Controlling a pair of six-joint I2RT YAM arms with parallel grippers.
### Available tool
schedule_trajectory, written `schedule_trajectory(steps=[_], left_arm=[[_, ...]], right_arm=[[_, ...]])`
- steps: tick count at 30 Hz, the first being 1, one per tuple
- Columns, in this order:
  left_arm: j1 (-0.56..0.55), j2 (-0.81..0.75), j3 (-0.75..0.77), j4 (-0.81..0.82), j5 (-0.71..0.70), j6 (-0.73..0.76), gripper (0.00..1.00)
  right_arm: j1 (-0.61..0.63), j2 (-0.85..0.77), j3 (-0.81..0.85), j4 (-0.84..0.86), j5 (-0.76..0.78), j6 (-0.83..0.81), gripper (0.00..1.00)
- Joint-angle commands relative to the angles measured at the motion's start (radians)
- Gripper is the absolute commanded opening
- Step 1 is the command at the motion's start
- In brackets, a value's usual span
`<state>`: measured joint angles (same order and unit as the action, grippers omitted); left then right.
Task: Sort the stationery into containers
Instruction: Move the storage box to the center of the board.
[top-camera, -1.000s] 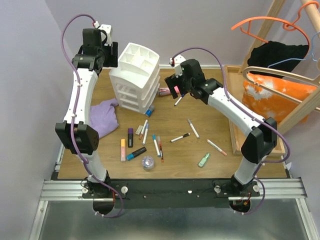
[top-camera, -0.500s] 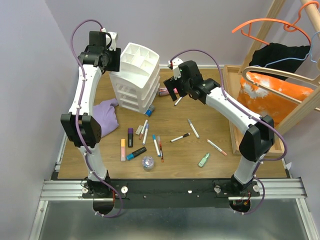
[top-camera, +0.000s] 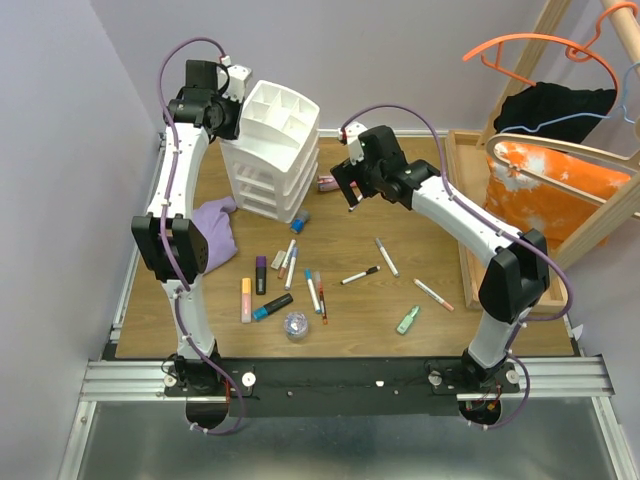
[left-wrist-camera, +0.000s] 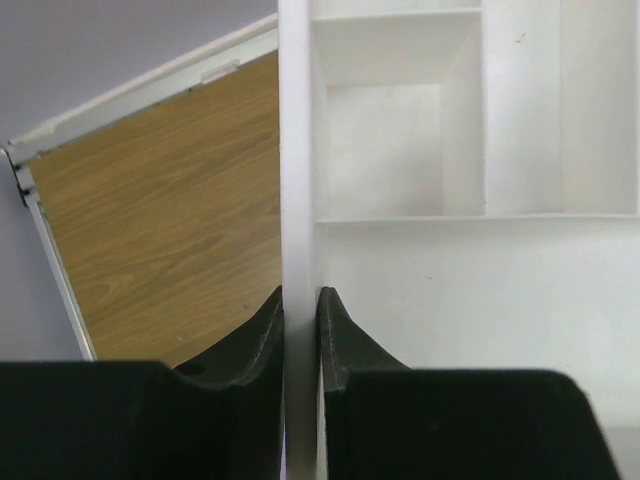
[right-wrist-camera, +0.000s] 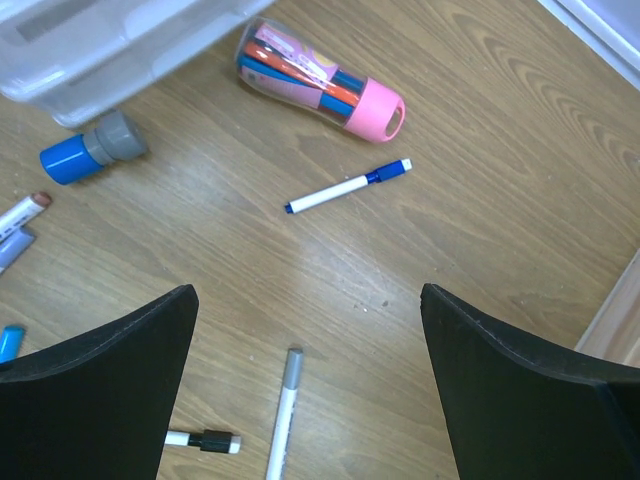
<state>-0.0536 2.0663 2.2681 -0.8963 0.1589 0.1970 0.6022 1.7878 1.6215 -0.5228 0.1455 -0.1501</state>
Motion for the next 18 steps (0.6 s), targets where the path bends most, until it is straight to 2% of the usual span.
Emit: schedule_trajectory(steps=[1, 7, 12, 15, 18], left_arm=[[0.017, -0.006, -0.027, 0.132, 0.094, 0.289, 0.13], [0.069, 0.037, 0.025, 0.133, 0.295, 0.553, 0.16], [0.096, 0.127, 0.138, 0.108, 0.314, 0.668, 0.21], [0.126, 0.159, 0.133, 0.154, 0.361, 0.703, 0.28], [0.132, 0.192, 0.125, 0.244, 0.373, 0.702, 0.40]], right_arm=[[-0.027, -0.004, -0.018, -0.013, -0.004, -0.017, 1.00], [-0.044, 0.013, -0.018, -0.022, -0.026, -0.029, 1.00], [-0.055, 0.038, -0.002, -0.039, -0.060, -0.032, 1.00], [-0.062, 0.045, 0.006, -0.051, -0.080, -0.039, 1.00], [-0.071, 0.059, 0.011, -0.060, -0.099, -0.037, 1.00]])
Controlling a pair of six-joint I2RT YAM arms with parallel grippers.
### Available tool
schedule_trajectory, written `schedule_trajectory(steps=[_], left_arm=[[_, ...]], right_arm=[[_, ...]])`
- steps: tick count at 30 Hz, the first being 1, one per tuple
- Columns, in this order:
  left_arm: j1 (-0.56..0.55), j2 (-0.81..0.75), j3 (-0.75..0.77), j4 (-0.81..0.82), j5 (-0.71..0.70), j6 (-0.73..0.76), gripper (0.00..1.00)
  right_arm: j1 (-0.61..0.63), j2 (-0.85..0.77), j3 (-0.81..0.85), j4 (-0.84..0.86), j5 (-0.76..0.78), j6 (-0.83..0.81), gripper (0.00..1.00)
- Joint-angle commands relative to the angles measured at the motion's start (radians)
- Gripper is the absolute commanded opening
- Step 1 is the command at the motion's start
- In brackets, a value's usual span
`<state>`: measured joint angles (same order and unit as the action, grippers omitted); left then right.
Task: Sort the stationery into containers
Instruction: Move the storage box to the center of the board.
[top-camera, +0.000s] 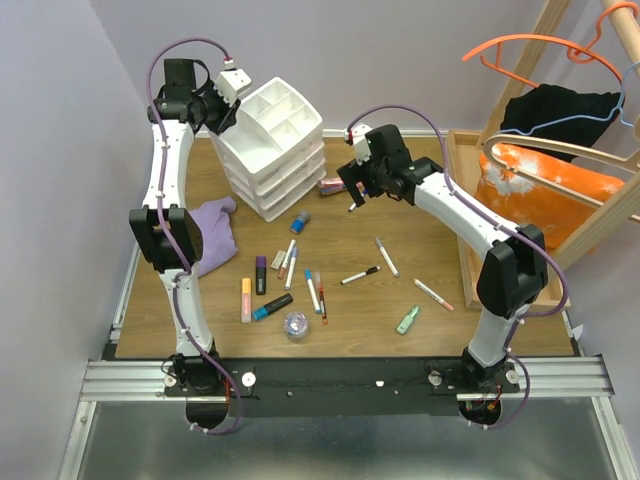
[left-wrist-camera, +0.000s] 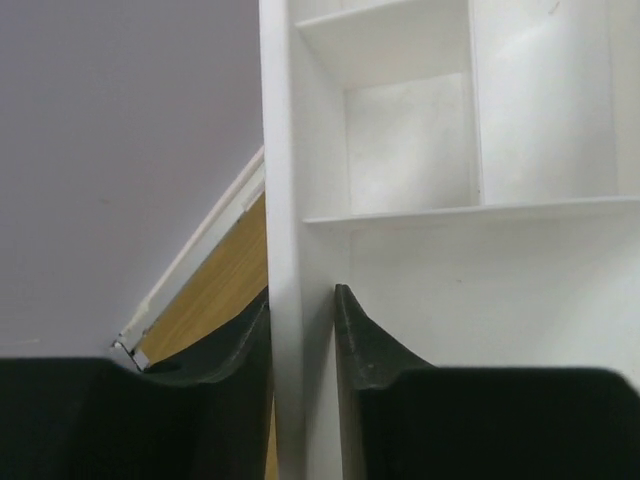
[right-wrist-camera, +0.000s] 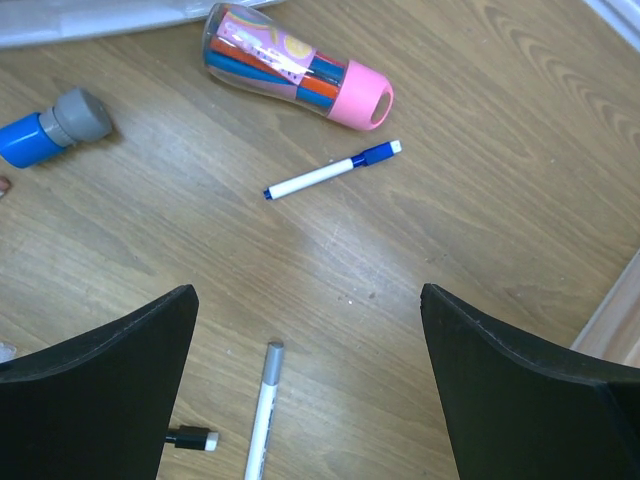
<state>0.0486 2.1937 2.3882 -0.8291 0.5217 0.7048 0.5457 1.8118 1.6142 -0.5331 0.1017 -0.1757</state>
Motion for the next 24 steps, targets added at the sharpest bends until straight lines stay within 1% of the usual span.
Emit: schedule_trajectory(steps=[1, 4, 5, 7, 8, 9, 10, 11, 12, 13, 14, 15, 16, 17, 18, 19, 20, 21, 23, 24], left_arm=[[0.030, 0.069, -0.001, 0.250, 0.008, 0.150, 0.48], [0.030, 0.077, -0.021, 0.393, 0.015, 0.039, 0.55], [0.030, 0.066, -0.023, 0.415, 0.035, -0.015, 0.56], [0.030, 0.026, -0.040, 0.470, 0.057, -0.080, 0.59], [0.030, 0.005, -0.050, 0.484, 0.076, -0.132, 0.60], [0.030, -0.018, -0.087, 0.496, 0.087, -0.158, 0.61], [0.030, -0.079, -0.115, 0.527, 0.095, -0.178, 0.64], [0.030, -0.115, -0.147, 0.548, 0.104, -0.201, 0.65], [0.030, -0.153, -0.229, 0.574, 0.104, -0.253, 0.65], [0.030, -0.193, -0.274, 0.632, 0.104, -0.275, 0.68], [0.028, -0.269, -0.318, 0.662, 0.100, -0.301, 0.68], [0.030, -0.307, -0.399, 0.692, 0.083, -0.350, 0.68], [0.028, -0.340, -0.438, 0.735, 0.066, -0.378, 0.73], [0.030, -0.403, -0.472, 0.752, 0.045, -0.401, 0.75], [0.028, -0.431, -0.528, 0.766, -0.013, -0.425, 0.81], [0.030, -0.455, -0.558, 0.786, -0.050, -0.488, 0.85], [0.030, -0.506, -0.586, 0.789, -0.078, -0.508, 0.86], [0.030, -0.531, -0.636, 0.783, -0.113, -0.525, 0.86], [0.030, -0.596, -0.693, 0.768, -0.195, -0.565, 0.85], [0.030, -0.618, -0.758, 0.768, -0.225, -0.580, 0.85]], right_arm=[[-0.021, 0.037, 0.021, -0.054, -0.062, -0.008, 1.00], [-0.038, 0.049, 0.056, -0.056, -0.094, 0.015, 1.00], [-0.044, 0.050, 0.088, -0.050, -0.132, 0.024, 1.00], [-0.073, 0.049, 0.139, -0.012, -0.181, 0.039, 1.00], [-0.084, 0.049, 0.162, 0.014, -0.235, 0.044, 1.00], [-0.095, 0.052, 0.200, 0.048, -0.262, 0.048, 1.00], [-0.111, 0.058, 0.219, 0.114, -0.286, 0.050, 1.00], [-0.113, 0.072, 0.248, 0.137, -0.316, 0.047, 1.00], [-0.112, 0.095, 0.309, 0.156, -0.327, 0.038, 1.00], [-0.112, 0.153, 0.358, 0.162, -0.336, 0.021, 1.00], [-0.113, 0.194, 0.404, 0.159, -0.345, 0.021, 0.99], [-0.113, 0.228, 0.452, 0.156, -0.343, 0.025, 0.99], [-0.113, 0.304, 0.557, 0.148, -0.342, 0.039, 0.99], [-0.113, 0.337, 0.602, 0.145, -0.344, 0.042, 0.97], [-0.113, 0.369, 0.654, 0.143, -0.341, 0.045, 0.96], [-0.113, 0.407, 0.696, 0.145, -0.342, 0.057, 0.95], [-0.113, 0.459, 0.769, 0.150, -0.344, 0.064, 0.94], [-0.113, 0.484, 0.792, 0.153, -0.356, 0.068, 0.93], [-0.113, 0.520, 0.817, 0.189, -0.378, 0.084, 0.91], [-0.113, 0.524, 0.813, 0.208, -0.394, 0.093, 0.91]])
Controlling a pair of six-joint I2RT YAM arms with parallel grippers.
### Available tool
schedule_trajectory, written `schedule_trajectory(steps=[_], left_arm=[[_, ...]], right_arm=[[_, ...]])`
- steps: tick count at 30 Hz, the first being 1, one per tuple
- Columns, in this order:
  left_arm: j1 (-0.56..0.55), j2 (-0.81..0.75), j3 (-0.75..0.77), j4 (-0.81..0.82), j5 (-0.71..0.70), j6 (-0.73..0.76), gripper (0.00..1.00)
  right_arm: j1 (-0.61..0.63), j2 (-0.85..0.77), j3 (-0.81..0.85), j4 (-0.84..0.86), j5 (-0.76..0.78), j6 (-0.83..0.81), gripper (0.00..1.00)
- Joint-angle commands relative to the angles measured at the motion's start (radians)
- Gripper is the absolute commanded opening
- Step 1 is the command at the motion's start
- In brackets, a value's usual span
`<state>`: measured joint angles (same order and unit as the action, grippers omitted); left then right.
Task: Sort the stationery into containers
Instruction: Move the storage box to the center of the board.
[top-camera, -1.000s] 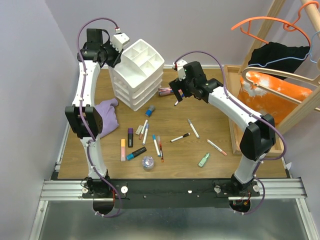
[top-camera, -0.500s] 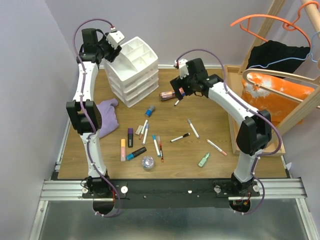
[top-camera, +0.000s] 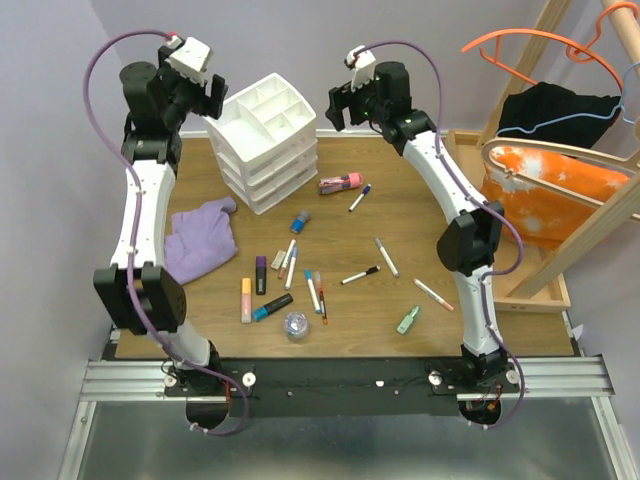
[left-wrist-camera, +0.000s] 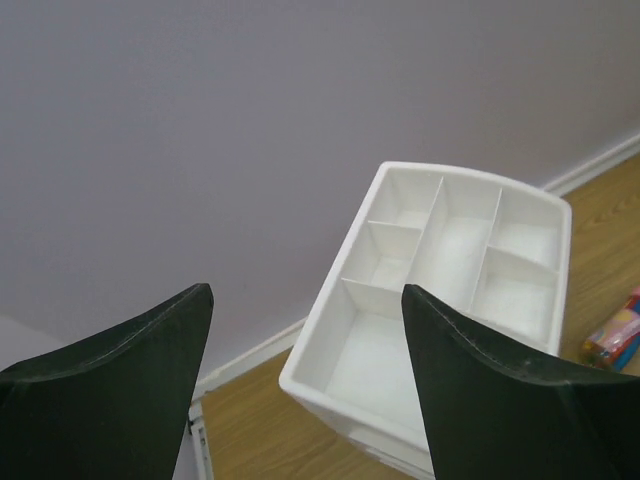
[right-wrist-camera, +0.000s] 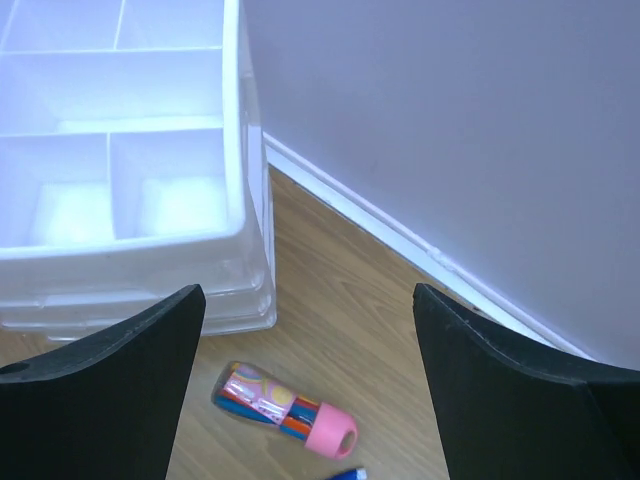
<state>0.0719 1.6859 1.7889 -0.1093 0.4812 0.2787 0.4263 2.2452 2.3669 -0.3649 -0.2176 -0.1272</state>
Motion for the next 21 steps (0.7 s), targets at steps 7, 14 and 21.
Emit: schedule_trajectory(steps=[7, 14, 21], left_arm=[[0.006, -0.291, -0.442, -0.018, -0.294, -0.272, 0.82], [0.005, -0.374, -0.589, -0.067, -0.242, -0.317, 0.81], [0.006, -0.387, -0.612, -0.105, -0.309, -0.311, 0.80]], right_arm=[[0.008, 0.099, 0.005, 0.220, -0.144, 0.168, 0.86], [0.008, 0.140, 0.037, 0.287, -0.186, 0.230, 0.83], [0.015, 0.234, 0.134, 0.288, -0.135, 0.233, 0.82]])
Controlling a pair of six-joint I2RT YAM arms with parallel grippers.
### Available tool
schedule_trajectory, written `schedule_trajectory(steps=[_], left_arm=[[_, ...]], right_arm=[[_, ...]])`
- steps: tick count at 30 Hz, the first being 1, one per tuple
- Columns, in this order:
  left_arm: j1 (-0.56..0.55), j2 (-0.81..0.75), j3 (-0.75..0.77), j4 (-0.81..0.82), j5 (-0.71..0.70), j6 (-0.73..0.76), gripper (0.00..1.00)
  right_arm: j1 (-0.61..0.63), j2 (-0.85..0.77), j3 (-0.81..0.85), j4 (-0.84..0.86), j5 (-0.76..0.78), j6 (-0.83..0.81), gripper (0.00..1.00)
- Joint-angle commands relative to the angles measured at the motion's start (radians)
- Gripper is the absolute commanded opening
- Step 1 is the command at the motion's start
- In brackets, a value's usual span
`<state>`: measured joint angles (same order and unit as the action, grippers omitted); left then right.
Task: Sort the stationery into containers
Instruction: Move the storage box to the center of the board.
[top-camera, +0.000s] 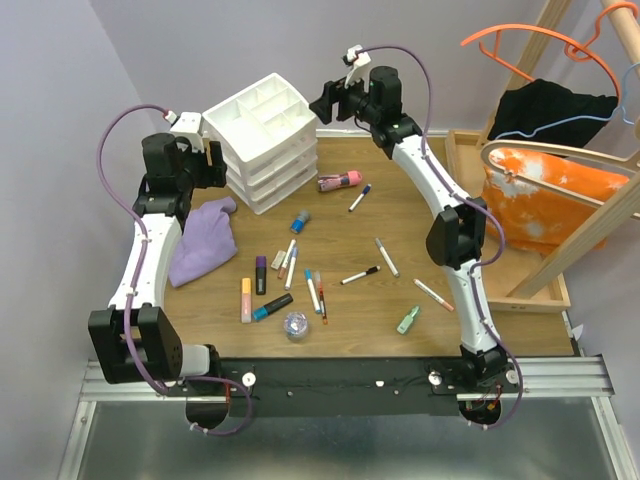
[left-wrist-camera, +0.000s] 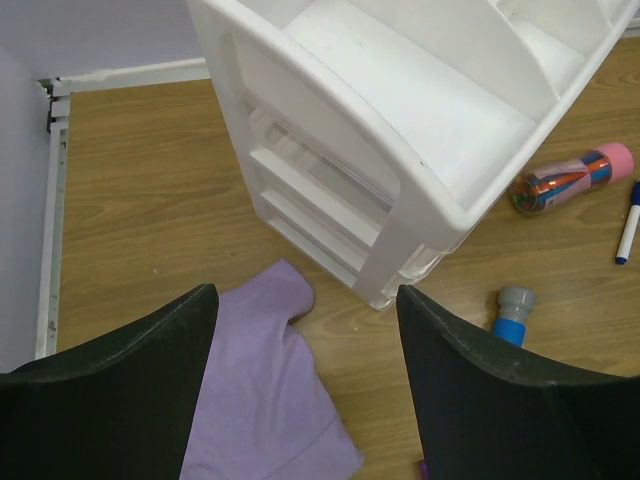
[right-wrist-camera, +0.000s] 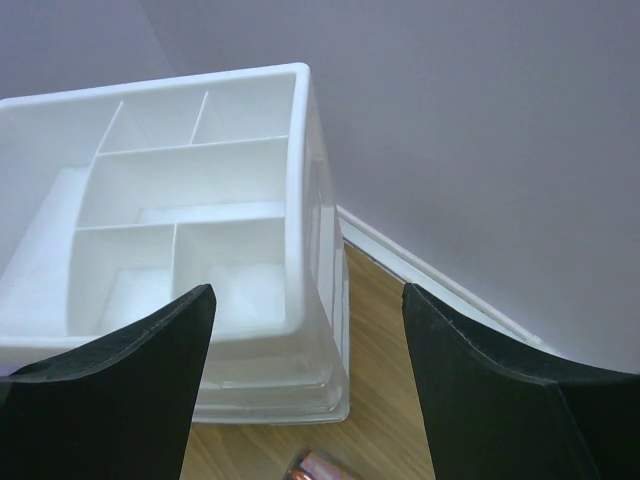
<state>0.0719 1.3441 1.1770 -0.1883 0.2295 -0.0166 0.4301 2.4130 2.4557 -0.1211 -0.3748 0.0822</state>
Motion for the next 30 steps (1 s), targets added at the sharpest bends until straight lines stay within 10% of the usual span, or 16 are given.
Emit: schedule_trajectory(steps=[1, 13, 30], left_arm=[[0.006, -0.045, 0.001, -0.036, -0.067, -0.013, 0.81], [0.006, -0.023, -0.050, -0.004, -0.185, 0.000, 0.81], [0.006, 0.381, 0.240, 0.092, -0.362, -0.043, 0.80]], right_arm=[[0.013, 0.070, 0.045, 0.069, 0.028, 0.033, 0.82], [0.056, 0.149, 0.104, 0.112, 0.103, 0.018, 0.74], [0.091, 0.078, 0.022, 0.058, 0.277, -0.059, 0.25]])
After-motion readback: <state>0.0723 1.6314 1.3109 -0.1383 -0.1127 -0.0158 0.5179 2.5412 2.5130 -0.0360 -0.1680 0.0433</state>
